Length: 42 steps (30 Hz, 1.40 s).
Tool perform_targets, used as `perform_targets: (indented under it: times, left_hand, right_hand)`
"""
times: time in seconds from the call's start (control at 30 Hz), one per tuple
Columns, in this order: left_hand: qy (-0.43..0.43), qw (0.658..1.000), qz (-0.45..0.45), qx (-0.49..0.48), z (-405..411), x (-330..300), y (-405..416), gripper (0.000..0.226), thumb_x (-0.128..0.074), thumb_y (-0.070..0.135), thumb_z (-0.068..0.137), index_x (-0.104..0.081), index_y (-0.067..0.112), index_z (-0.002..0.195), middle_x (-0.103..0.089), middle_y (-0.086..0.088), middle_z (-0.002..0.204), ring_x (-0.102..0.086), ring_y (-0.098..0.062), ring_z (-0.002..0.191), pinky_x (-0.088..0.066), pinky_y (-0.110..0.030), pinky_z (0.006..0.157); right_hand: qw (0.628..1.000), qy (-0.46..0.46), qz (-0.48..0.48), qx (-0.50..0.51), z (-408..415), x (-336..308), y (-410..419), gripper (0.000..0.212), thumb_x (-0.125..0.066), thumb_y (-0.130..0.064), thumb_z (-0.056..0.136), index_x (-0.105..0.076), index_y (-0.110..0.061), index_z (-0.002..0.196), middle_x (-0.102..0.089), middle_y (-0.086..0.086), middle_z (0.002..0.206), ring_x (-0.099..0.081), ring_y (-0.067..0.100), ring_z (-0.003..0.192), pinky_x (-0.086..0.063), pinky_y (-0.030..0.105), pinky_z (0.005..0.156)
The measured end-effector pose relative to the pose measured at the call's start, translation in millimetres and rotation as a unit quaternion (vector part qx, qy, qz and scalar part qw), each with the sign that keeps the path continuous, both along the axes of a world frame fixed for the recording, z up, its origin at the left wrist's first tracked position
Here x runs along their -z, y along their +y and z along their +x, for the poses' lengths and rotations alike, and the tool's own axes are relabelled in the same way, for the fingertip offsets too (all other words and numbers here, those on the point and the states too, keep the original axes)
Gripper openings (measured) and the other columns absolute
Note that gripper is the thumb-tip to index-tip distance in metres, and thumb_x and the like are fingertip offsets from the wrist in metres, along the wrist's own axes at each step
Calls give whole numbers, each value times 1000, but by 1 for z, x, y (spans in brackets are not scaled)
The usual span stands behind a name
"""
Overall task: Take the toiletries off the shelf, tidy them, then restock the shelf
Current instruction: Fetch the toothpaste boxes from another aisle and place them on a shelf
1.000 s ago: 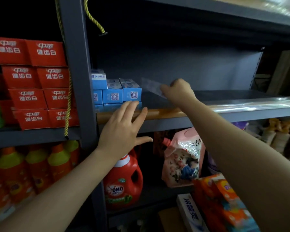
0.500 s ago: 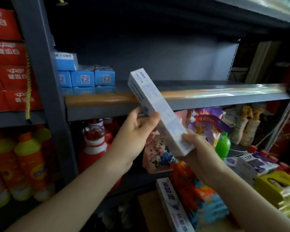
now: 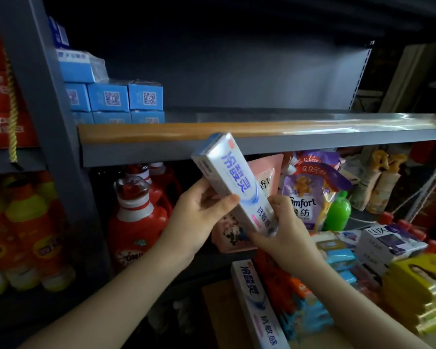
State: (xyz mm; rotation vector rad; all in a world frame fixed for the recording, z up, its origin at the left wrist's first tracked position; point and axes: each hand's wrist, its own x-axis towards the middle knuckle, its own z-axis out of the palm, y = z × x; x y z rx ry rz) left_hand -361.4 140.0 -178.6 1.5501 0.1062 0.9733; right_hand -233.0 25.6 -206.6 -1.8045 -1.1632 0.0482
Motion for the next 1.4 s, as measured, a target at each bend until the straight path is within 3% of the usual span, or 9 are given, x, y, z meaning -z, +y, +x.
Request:
perform_targets:
  times: [0.1,0.23,0.33,0.57,0.7,0.83,1.0,1.23,1.4]
  left_hand:
    - [-18,999,29,0,3,7,-5,33,-71,12,72,-59,20,102,-71,14,97,-66,-4,92,-50,-14,74]
    - [-6,981,195,-1,-2,16,-3,40,-71,9,75,-58,31,106,-63,24,111,-60,0,105,-48,-14,84]
    - [-4,972,232,45,-8,27,2,47,-70,20,72,-57,37,114,-56,24,121,-54,-5,115,-46,-21,92]
    - [18,997,1,78,-13,67,17,37,-78,16,70,-66,21,105,-70,10,105,-63,-7,102,-49,-17,82]
    - [19,960,-231,158,-15,87,20,57,-86,35,57,-62,16,106,-71,-3,101,-67,-18,94,-55,-29,73]
    - [91,930,-329,139,-15,97,11,28,-59,26,77,-64,11,99,-73,-5,85,-70,-17,74,-55,-28,58]
    - [277,904,-317,78,-3,112,-5,10,-59,18,87,-66,11,86,-73,-4,73,-69,-16,62,-54,-27,50]
    - [330,866,-372,56,26,134,-25,13,-59,20,90,-62,9,97,-69,-9,86,-67,-20,71,-57,-28,52]
    - [473,879,-59,-3,32,142,-23,20,-52,38,92,-53,19,96,-61,0,81,-61,-11,60,-48,-21,48]
  right_hand:
    - [999,-38,-14,-13,-1,7,2,60,-78,-22,69,-31,-26,106,-50,-25,93,-55,-16,82,-42,3,62]
    - [993,-106,-31,-41,3,-5,4,52,-73,-25,71,-49,-14,116,-52,-16,106,-53,15,108,-40,43,97]
    - [988,-133,-21,-81,5,-14,-1,53,-77,-21,66,-52,-22,113,-52,-20,104,-50,8,103,-41,23,92]
    - [981,-157,-13,-117,5,-4,-8,47,-77,-34,71,-60,-14,110,-63,-8,100,-56,7,93,-44,19,76]
    - [981,-70,-51,-175,7,-7,-9,36,-70,-37,74,-55,-30,106,-62,-22,93,-59,-10,85,-44,7,74]
    - [982,-74,-93,-146,18,0,-9,10,-57,-20,91,-65,-18,96,-69,-6,86,-60,-6,73,-43,10,66]
    - [982,-99,-121,-105,26,10,-13,14,-55,-17,92,-67,-11,97,-59,-19,69,-54,-11,62,-38,5,57]
    - [979,-129,-118,-103,28,5,-20,13,-56,-19,91,-67,-15,98,-59,-20,78,-54,-15,71,-40,5,64]
    - [975,-131,-137,-112,27,6,-23,14,-58,-19,90,-68,-15,99,-69,-4,91,-62,4,83,-48,21,77]
